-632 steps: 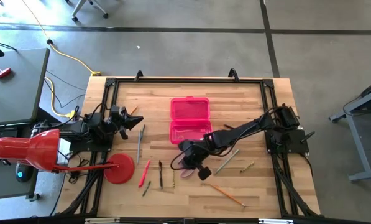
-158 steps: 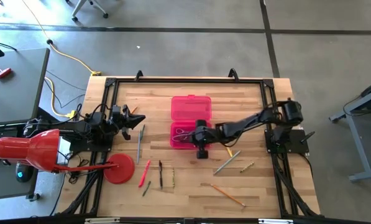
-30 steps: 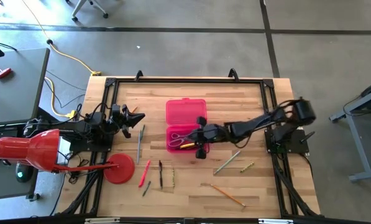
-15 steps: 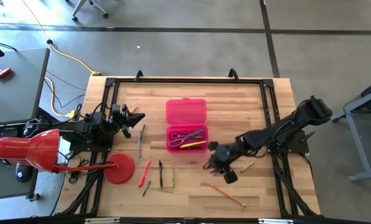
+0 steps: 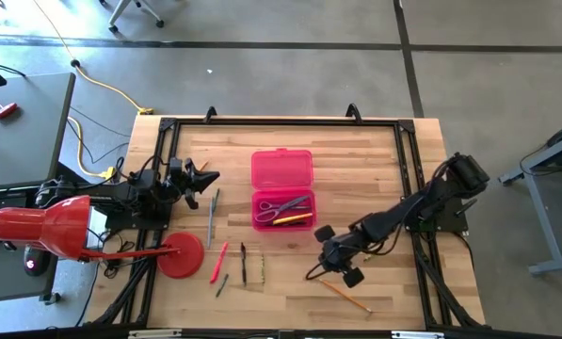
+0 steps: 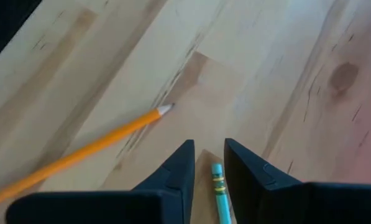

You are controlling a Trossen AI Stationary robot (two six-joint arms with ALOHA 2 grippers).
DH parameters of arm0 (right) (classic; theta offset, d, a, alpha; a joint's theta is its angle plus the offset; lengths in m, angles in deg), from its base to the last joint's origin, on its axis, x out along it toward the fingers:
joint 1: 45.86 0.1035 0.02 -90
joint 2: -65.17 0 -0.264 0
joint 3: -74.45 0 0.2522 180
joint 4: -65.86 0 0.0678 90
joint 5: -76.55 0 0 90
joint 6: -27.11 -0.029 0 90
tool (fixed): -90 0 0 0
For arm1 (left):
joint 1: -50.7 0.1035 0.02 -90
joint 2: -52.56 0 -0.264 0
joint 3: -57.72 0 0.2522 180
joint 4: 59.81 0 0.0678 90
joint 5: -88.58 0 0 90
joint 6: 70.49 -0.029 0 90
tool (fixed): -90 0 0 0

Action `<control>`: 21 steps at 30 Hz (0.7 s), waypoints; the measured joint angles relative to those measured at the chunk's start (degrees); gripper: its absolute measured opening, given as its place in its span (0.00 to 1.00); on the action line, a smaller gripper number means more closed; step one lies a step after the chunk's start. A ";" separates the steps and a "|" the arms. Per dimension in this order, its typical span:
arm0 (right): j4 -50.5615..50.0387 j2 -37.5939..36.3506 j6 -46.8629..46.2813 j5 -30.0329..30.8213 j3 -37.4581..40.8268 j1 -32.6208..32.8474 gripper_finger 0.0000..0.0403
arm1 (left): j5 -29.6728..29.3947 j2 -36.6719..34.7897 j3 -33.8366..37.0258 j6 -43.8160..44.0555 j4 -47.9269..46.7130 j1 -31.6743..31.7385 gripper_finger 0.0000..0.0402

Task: Pick & place school supplies into a supply box
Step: Put the top orange pencil into the pink supply box

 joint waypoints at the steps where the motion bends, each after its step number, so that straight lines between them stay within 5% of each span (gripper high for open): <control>1: 0.19 0.10 0.22 -0.36 0.00 -0.23 0.16 | 0.65 0.00 0.00 0.13 -0.35 0.00 0.08; 8: 1.40 0.41 -0.88 -0.38 0.00 -1.07 0.15 | 4.93 0.02 0.00 -1.57 -3.00 0.02 0.08; 12: 3.39 0.41 -0.88 1.40 0.00 -1.05 0.15 | 3.40 0.02 0.00 -3.87 8.64 0.02 0.08; 15: 4.34 0.41 -0.86 2.31 0.00 -1.05 0.15 | 7.92 -0.02 -2.04 -8.81 13.89 0.00 0.08; 21: 4.67 0.41 0.76 2.38 0.00 -1.05 0.14 | 0.14 6.58 -18.67 -18.60 -14.94 0.00 0.08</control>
